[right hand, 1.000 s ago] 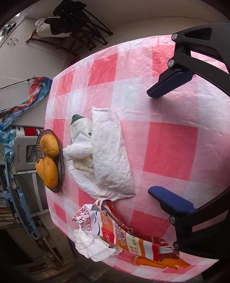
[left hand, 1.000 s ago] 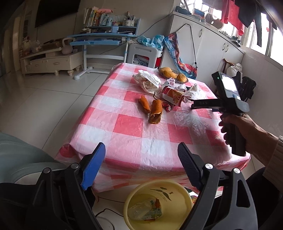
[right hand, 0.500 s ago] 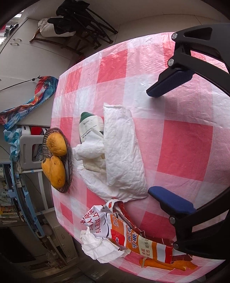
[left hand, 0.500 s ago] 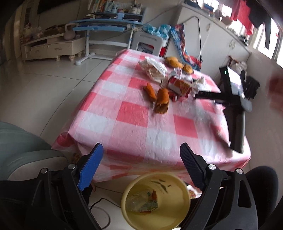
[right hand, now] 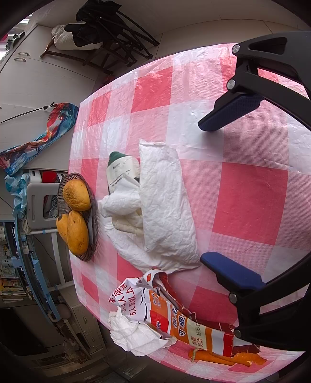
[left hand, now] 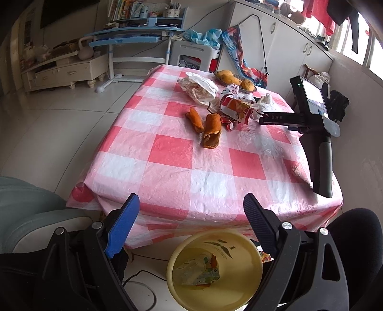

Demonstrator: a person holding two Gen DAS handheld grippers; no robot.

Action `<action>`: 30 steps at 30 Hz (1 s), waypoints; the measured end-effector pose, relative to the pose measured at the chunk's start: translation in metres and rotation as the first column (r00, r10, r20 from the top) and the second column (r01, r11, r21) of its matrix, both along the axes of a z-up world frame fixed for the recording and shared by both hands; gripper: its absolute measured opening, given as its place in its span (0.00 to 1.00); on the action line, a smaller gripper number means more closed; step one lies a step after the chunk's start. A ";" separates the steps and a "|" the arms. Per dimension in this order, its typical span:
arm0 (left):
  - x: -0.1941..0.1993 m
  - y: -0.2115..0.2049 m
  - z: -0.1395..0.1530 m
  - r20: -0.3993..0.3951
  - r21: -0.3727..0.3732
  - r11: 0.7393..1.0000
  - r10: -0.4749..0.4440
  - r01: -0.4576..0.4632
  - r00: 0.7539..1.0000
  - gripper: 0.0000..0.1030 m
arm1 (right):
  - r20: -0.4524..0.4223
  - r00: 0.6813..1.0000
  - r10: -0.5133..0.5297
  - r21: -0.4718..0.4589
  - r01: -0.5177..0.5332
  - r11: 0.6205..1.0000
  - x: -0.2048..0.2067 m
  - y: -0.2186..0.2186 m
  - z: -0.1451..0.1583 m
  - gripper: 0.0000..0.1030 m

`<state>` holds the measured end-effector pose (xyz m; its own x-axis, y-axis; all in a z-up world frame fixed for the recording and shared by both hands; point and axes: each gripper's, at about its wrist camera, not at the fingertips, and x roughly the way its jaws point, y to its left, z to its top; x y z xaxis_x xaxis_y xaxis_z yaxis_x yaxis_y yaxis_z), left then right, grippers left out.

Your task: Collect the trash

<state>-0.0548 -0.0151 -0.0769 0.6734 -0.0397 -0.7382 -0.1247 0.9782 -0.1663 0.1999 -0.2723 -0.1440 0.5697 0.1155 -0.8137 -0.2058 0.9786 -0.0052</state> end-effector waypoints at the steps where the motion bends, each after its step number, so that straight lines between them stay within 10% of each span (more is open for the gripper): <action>1: 0.000 -0.001 0.000 -0.001 -0.001 1.000 -0.005 0.005 1.000 0.83 | 0.000 1.000 0.000 0.000 0.000 1.000 0.001 -0.001 0.000 0.93; 30: -0.006 0.005 0.003 0.003 -0.032 0.998 0.046 -0.046 0.999 0.83 | 0.000 1.000 0.000 0.001 0.000 1.000 0.001 -0.001 0.000 0.93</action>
<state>-0.0604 -0.0099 -0.0740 0.6778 -0.0321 -0.7345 -0.1685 0.9657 -0.1977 0.2013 -0.2731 -0.1443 0.5701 0.1159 -0.8134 -0.2055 0.9787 -0.0046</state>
